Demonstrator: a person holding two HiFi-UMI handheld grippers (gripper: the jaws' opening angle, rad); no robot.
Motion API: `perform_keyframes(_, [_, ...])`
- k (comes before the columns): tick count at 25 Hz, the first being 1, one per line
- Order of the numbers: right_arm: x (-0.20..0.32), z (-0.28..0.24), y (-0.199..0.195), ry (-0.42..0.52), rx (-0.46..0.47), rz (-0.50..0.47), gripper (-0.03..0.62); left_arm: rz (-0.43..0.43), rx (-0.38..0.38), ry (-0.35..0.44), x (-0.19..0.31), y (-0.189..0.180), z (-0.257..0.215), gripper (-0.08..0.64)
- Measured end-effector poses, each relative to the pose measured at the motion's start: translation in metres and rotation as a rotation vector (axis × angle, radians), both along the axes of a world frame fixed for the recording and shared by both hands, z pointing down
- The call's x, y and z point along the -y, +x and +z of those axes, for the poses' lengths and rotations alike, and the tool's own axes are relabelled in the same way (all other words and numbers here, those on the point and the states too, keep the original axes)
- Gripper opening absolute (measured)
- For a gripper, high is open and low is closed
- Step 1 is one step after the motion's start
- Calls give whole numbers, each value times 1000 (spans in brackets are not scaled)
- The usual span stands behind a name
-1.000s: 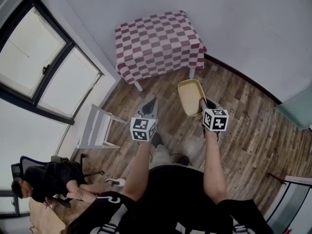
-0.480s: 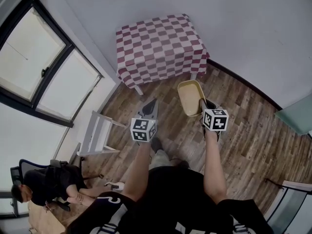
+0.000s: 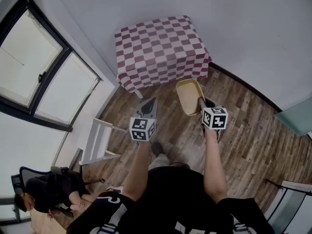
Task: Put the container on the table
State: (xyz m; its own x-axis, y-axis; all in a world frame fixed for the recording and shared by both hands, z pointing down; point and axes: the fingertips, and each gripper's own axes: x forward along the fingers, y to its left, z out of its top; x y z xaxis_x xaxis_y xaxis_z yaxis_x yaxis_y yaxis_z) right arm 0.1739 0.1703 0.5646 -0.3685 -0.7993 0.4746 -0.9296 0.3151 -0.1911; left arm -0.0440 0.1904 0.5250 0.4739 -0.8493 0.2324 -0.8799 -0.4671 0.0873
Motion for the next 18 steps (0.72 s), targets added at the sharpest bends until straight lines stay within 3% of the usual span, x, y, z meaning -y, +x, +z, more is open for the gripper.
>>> perform_keyframes(18, [68, -31, -104, 47, 14, -19, 30, -14, -55, 31, 61, -101, -19, 25])
